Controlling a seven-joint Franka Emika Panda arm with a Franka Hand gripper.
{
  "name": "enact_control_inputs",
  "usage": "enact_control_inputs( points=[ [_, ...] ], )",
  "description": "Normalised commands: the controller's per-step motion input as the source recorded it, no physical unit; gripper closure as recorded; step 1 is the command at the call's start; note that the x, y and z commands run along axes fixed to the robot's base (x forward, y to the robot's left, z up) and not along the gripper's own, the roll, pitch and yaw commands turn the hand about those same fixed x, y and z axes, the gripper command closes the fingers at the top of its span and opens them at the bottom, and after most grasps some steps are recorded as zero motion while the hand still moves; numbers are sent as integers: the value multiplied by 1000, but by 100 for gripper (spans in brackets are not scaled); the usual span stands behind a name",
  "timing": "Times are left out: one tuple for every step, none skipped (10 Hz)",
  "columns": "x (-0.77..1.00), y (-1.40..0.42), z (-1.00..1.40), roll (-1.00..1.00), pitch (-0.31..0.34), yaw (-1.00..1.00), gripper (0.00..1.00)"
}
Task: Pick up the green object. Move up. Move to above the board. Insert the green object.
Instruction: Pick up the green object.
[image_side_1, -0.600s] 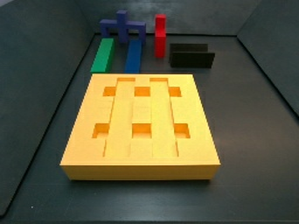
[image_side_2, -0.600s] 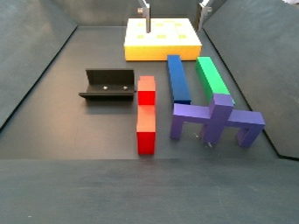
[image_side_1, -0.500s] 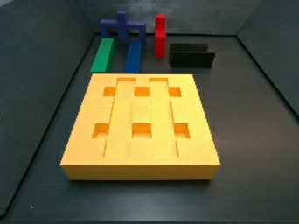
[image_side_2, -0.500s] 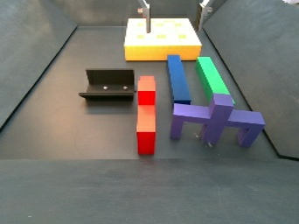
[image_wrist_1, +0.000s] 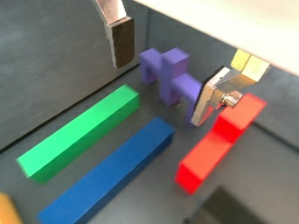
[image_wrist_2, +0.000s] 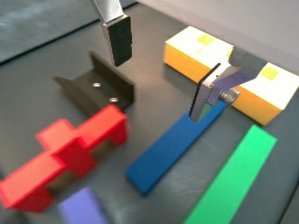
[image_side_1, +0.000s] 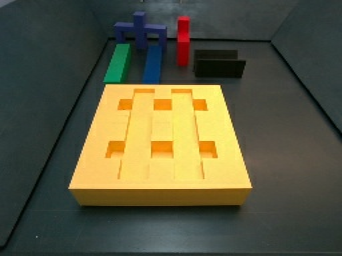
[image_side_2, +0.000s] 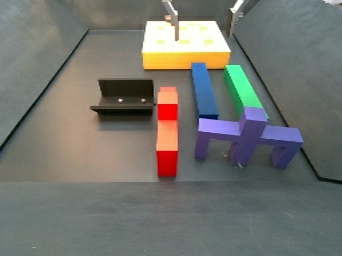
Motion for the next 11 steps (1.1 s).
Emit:
enact_control_inputs(
  points=[
    [-286, -589, -226, 0, -90, 0, 0],
    [-483, -506, -243, 13, -99, 0, 0],
    [-534, -380, -449, 121, -71, 0, 0],
    [-789, -154, -620, 156, -141, 0, 0],
    [-780, -34, -683, 221, -179, 0, 0],
    [-714, 0, -714, 191, -227, 74, 0],
    [-683, 49, -574, 111, -210, 60, 0],
    [-629, 0, -514, 151, -181, 0, 0],
    [-503, 0, -637, 200, -167, 0, 0],
    [-371, 0, -651, 266, -100, 0, 0],
    [-254, 0, -597, 383, -4, 0, 0]
  ],
)
